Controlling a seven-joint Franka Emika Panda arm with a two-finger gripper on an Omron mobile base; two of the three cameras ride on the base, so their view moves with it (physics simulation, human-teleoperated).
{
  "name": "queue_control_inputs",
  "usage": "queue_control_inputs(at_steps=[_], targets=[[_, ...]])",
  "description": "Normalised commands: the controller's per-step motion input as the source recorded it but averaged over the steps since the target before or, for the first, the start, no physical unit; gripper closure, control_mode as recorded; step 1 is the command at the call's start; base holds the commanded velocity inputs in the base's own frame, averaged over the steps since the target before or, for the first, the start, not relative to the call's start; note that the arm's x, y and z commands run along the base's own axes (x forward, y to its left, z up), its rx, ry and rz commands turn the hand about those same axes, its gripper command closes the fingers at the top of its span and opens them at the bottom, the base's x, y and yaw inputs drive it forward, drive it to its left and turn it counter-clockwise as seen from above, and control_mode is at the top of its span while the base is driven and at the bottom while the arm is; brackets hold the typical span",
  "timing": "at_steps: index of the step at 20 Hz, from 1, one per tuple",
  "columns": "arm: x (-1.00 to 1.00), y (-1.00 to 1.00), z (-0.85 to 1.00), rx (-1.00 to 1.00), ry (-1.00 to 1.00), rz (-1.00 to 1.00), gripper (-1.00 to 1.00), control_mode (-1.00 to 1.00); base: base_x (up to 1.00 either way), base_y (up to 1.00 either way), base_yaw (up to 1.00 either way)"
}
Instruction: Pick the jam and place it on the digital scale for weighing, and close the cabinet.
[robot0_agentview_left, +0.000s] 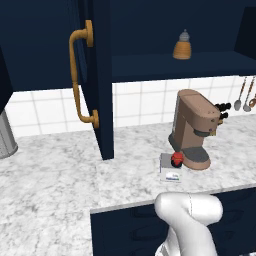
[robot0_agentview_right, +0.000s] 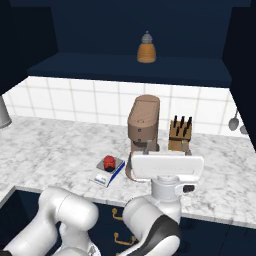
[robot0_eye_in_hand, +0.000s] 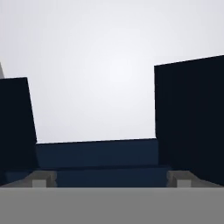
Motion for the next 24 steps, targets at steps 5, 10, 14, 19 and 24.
queue_control_inputs(at_steps=[5,10,14,19,24], targets=[[-0.1,-0.85,-0.03,0.1,-0.01,0.0,-1.0,-1.0,0.0,0.0,0.0],[-0.17,-0.47,0.0,0.01,0.0,0.0,-1.0,-1.0,0.0,0.0,0.0],[-0.08,-0.44,-0.03,0.0,0.0,0.0,-1.0,-1.0,0.0,0.0,0.0],[-0.13,-0.95,0.03,0.01,0.09,0.0,-1.0,-1.0,0.0,0.0,0.0],[-0.33,-0.96,0.04,0.0,0.2,0.0,-1.0,-1.0,0.0,0.0,0.0]])
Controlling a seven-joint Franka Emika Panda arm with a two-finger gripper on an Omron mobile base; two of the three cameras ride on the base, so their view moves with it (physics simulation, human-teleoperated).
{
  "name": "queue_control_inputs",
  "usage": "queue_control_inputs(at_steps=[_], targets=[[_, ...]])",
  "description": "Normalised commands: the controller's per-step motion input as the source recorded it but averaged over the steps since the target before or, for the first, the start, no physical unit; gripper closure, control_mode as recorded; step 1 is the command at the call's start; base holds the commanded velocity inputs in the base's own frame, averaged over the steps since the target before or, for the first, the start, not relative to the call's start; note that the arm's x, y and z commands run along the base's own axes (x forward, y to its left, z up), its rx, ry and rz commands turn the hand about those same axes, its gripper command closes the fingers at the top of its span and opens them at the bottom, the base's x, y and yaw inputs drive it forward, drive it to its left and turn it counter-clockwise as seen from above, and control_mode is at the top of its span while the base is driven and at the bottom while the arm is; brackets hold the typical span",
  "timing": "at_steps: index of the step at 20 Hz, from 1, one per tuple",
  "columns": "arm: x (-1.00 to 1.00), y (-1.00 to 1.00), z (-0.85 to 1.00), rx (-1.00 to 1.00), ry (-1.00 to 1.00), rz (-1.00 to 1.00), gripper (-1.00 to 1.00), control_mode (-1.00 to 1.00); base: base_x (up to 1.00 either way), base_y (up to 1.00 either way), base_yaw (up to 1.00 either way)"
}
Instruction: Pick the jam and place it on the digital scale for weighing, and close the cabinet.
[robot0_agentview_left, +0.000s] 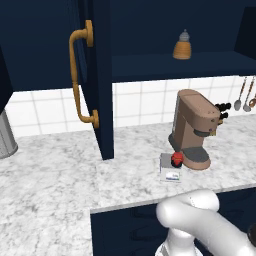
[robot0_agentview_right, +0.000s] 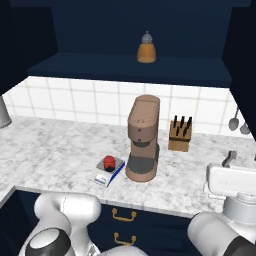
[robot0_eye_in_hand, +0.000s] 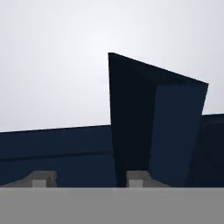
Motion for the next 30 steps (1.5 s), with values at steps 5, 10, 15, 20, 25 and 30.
queue_control_inputs(at_steps=[5,10,15,20,25,30], targets=[[-0.11,-0.6,-0.17,-0.04,0.22,0.0,-1.0,-1.0,0.0,0.0,0.0],[-0.07,-0.2,-0.79,-0.05,0.07,0.04,-1.0,-1.0,0.0,0.0,0.0],[0.12,-0.59,-0.32,0.05,0.05,0.07,-1.0,-1.0,0.0,0.0,0.0],[0.24,-0.92,0.0,0.15,0.0,0.09,-1.0,-1.0,0.0,0.0,0.0],[-0.01,-0.37,0.28,0.07,-0.01,0.1,-1.0,-1.0,0.0,0.0,0.0],[-0.38,0.16,0.97,-0.01,-0.16,0.16,-1.0,-1.0,0.0,0.0,0.0]])
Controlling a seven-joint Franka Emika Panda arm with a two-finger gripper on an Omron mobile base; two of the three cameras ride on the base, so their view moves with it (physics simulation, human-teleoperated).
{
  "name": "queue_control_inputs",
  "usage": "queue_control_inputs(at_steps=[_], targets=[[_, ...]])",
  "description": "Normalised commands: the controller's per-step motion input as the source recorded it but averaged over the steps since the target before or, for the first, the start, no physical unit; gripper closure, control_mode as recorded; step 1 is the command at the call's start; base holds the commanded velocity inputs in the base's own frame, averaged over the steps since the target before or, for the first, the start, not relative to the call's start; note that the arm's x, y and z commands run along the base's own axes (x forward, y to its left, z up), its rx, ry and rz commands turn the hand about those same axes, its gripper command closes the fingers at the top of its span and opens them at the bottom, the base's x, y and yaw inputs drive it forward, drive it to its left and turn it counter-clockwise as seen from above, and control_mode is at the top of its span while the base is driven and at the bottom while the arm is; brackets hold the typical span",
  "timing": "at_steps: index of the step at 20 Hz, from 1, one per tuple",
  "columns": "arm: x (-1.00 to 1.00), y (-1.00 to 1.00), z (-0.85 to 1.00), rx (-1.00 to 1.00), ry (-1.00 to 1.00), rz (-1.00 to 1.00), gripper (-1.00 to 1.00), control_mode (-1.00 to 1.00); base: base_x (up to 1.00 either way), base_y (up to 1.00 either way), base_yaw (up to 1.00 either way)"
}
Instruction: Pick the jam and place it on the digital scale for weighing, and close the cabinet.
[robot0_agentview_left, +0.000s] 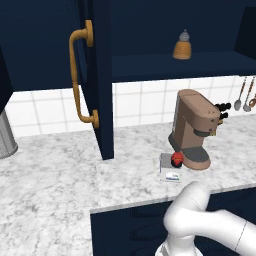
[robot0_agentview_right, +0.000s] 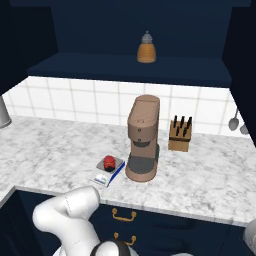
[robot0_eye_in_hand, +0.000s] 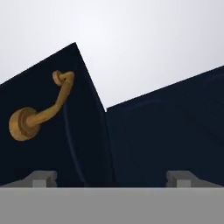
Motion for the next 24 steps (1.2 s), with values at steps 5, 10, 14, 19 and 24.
queue_control_inputs(at_steps=[5,10,14,19,24], targets=[[-0.19,0.98,0.9,-0.24,0.0,0.1,-1.0,-1.0,0.0,0.0,0.0],[0.01,1.0,0.81,-0.32,-0.08,0.03,-1.0,-1.0,0.0,0.0,0.0],[0.38,1.0,0.25,-0.42,0.03,0.0,-1.0,-1.0,0.0,0.0,0.0],[0.62,1.0,0.0,-0.38,0.08,0.0,-1.0,-1.0,0.0,0.0,0.0],[0.98,1.0,0.0,-0.28,0.19,-0.05,-1.0,-1.0,0.0,0.0,0.0]])
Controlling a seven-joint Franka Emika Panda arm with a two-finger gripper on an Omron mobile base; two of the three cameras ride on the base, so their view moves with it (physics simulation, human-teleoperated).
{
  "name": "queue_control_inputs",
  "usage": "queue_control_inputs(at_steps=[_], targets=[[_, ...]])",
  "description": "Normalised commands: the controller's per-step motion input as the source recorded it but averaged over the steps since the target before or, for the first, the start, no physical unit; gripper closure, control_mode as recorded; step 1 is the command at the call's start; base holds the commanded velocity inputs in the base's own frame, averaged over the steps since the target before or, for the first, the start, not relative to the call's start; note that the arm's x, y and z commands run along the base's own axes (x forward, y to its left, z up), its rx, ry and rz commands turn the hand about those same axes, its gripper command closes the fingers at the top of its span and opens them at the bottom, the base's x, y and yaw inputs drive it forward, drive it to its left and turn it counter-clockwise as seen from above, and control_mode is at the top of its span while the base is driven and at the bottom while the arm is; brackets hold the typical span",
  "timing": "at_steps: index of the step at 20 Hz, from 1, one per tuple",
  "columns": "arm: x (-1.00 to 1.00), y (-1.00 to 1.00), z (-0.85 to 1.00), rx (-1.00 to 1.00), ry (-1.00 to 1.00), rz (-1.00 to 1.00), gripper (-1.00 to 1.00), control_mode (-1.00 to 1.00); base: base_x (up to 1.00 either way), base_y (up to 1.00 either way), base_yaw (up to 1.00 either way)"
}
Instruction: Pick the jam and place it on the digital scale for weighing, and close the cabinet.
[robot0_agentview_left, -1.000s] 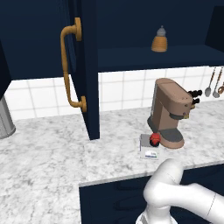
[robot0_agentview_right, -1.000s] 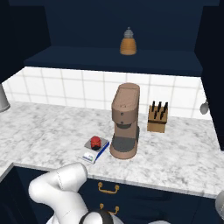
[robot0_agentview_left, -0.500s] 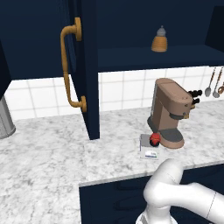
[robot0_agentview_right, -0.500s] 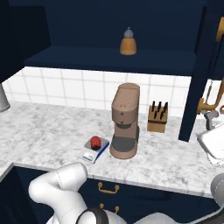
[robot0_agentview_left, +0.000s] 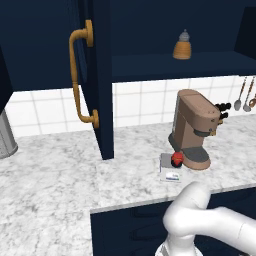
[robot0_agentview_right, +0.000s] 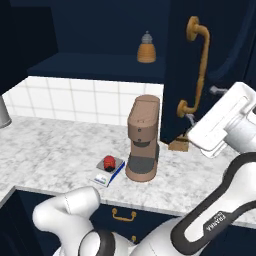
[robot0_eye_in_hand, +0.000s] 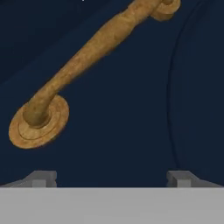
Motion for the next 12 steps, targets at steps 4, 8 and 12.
queue_control_inputs(at_steps=[4,8,12], targets=[[1.0,1.0,0.0,-0.22,0.25,-0.08,-1.0,-1.0,0.0,0.0,0.0],[1.0,1.0,-0.18,-0.12,0.18,-0.04,-1.0,-1.0,0.0,0.0,0.0],[0.86,0.75,-0.03,-0.08,0.02,-0.11,-1.0,-1.0,0.0,0.0,0.0]])
